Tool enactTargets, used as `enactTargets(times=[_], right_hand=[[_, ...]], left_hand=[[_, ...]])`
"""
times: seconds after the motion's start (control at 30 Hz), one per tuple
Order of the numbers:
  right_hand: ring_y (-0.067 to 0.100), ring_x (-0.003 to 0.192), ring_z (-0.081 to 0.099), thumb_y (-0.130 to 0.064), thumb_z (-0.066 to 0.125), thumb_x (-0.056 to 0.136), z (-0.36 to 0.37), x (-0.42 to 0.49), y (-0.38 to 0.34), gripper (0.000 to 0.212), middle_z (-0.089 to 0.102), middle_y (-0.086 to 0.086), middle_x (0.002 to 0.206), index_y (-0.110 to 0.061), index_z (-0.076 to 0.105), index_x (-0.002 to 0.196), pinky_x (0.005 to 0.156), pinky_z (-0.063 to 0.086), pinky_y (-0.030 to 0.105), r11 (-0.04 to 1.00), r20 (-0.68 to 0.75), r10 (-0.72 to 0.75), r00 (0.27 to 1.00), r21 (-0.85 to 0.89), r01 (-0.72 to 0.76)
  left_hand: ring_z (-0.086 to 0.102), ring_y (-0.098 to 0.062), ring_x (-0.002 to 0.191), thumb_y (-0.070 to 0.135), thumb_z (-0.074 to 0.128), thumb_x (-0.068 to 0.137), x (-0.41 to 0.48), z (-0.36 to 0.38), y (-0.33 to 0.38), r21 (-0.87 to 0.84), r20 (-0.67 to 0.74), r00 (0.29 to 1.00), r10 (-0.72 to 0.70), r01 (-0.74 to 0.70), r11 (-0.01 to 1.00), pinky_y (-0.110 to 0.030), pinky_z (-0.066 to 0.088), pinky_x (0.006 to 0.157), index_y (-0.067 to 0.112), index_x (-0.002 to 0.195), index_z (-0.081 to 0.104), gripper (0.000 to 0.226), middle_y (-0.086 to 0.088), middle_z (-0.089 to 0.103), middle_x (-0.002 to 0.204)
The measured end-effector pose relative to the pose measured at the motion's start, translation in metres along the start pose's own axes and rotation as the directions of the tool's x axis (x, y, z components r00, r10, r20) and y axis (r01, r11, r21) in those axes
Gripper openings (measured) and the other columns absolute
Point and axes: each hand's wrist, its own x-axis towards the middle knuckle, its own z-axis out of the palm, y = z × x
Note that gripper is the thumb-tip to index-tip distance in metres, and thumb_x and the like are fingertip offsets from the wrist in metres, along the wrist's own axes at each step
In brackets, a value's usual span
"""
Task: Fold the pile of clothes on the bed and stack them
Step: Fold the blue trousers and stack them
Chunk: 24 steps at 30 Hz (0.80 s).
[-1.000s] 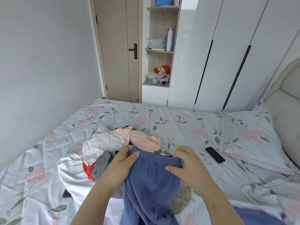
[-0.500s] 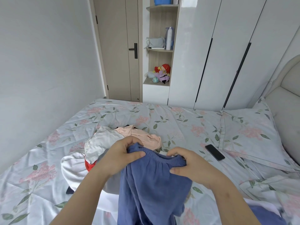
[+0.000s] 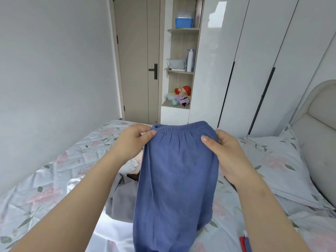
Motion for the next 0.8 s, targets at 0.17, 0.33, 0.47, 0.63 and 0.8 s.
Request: enactTargets(times=[0.17,0.33,0.47,0.63,0.8], right_hand=[[0.005,0.066,0.059,-0.020,0.066,0.087,0.024,-0.001,-0.065,0.010,0.065,-0.005,0.073,-0.011,0.064,0.083,0.061,0.048,0.020,0.955,-0.112,-0.270,0.956,-0.160,0.250],[0.005,0.058,0.052,-0.021,0.063,0.089,0.045,-0.017,-0.112,0.017,0.058,-0.007,0.067,-0.008,0.061,0.078,0.055,0.043,0.019,0.902,-0.150,-0.388,0.909,-0.266,0.341],[0.001,0.047,0.048,-0.024,0.066,0.087,0.054,-0.042,-0.135,0.022,0.054,-0.010,0.058,-0.009,0.059,0.071,0.044,0.038,0.011,0.861,-0.124,-0.406,0.905,-0.383,0.334],[0.003,0.053,0.059,-0.022,0.068,0.086,0.058,-0.083,-0.141,0.016,0.064,-0.012,0.060,-0.016,0.066,0.071,0.049,0.047,0.015,0.926,-0.128,-0.273,0.953,-0.304,0.225],[0.012,0.062,0.069,-0.017,0.060,0.087,0.055,-0.127,-0.151,0.018,0.073,0.000,0.073,-0.015,0.073,0.075,0.052,0.053,0.019,0.990,0.008,-0.135,0.991,-0.028,0.135]], left_hand=[[0.043,-0.007,0.040,0.019,0.046,0.099,0.015,-0.033,0.047,-0.290,-0.091,0.990,-0.103,0.073,0.954,-0.018,0.035,0.045,0.017,0.074,0.061,0.029,0.009,0.047,0.047],[0.044,-0.003,0.034,0.020,0.049,0.098,0.008,-0.076,0.078,-0.538,-0.073,0.991,-0.115,0.058,0.841,-0.014,0.034,0.034,0.018,0.077,0.059,0.024,0.008,0.051,0.046],[0.043,-0.003,0.035,0.022,0.053,0.096,-0.007,-0.098,0.078,-0.452,-0.120,0.993,-0.002,-0.053,0.890,-0.016,0.041,0.040,0.017,0.076,0.058,0.022,0.009,0.049,0.041],[0.036,-0.005,0.035,0.023,0.048,0.098,-0.034,-0.109,0.080,-0.456,0.043,0.998,0.036,-0.012,0.890,-0.016,0.038,0.041,0.014,0.076,0.055,0.025,0.005,0.044,0.046],[0.023,-0.003,0.029,0.020,0.037,0.102,-0.061,-0.115,0.096,-0.618,0.318,0.945,0.073,0.149,0.772,-0.014,0.020,0.036,0.015,0.073,0.045,0.031,0.007,0.037,0.036]])
